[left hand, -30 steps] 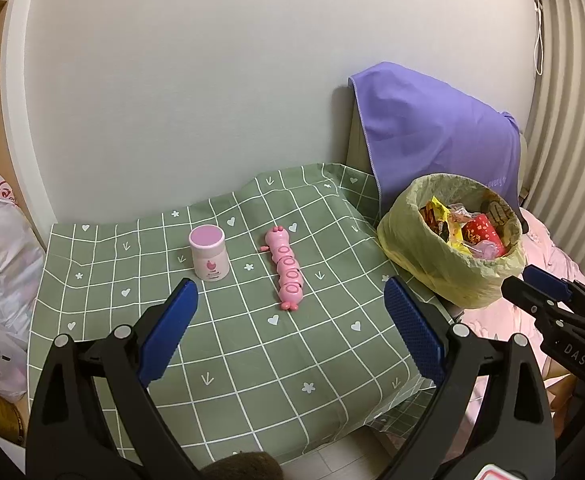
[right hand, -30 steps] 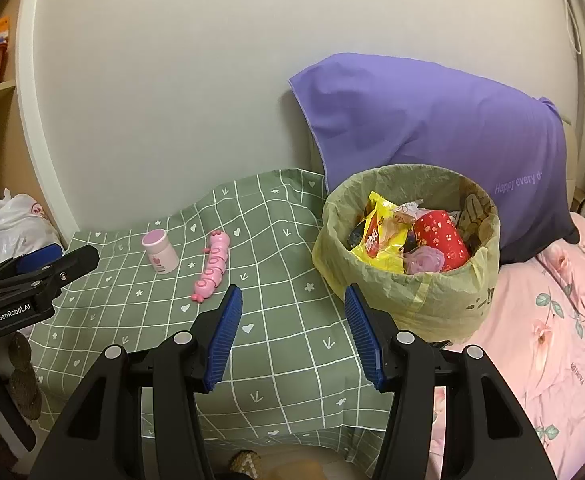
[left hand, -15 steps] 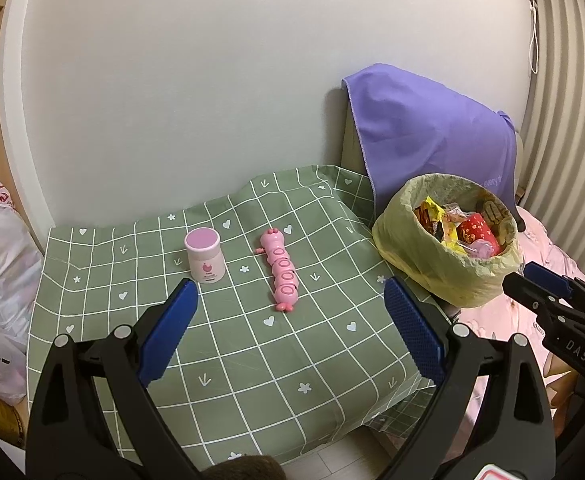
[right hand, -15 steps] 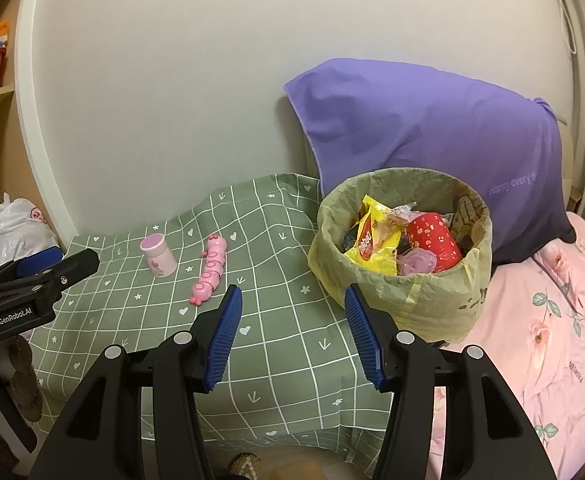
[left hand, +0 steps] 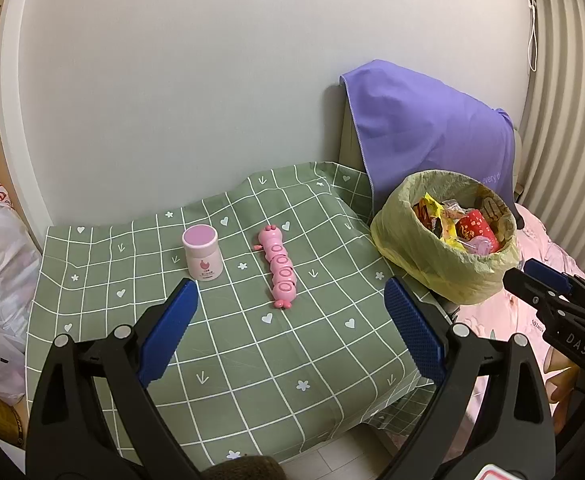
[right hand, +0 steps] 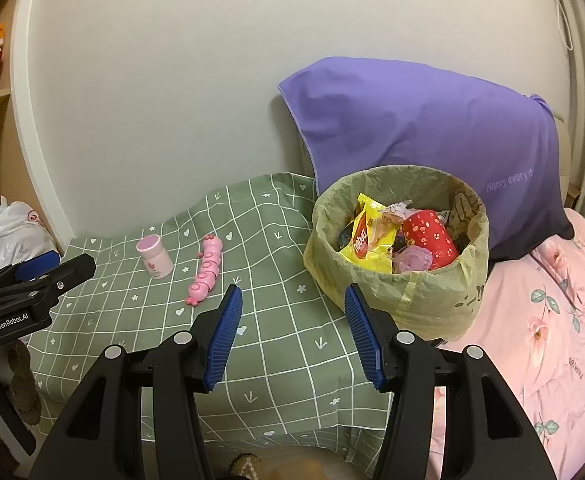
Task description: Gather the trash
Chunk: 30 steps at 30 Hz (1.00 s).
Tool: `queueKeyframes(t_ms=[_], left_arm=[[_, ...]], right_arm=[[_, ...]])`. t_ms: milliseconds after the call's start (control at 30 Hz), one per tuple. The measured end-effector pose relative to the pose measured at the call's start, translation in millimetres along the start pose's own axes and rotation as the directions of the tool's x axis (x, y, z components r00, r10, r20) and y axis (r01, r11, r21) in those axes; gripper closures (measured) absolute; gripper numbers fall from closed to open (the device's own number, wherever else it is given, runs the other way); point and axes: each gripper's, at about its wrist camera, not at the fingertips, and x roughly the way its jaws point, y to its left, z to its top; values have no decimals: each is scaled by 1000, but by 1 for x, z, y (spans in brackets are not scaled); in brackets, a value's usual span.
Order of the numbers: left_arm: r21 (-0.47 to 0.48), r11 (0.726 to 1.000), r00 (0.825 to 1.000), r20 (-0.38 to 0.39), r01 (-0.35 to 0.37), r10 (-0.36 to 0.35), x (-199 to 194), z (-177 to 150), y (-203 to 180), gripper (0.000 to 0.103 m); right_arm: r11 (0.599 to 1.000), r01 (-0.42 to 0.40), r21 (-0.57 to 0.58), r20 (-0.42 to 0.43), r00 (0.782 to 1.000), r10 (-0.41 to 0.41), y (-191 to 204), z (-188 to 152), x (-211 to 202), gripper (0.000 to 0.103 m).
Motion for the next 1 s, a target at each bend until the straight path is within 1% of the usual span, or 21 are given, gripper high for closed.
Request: queueKeyframes(t_ms=[733, 1000], left_arm=[[5, 1000, 1000, 3, -1, 1, -4, -1, -4, 13], [18, 1000, 1000, 20, 2, -2, -5, -2, -7, 13]], right_arm=[[1000, 7, 7, 3, 1000, -7, -7, -1, -2, 52], [1000, 15, 11, 6, 1000, -15, -9, -2, -4, 52]])
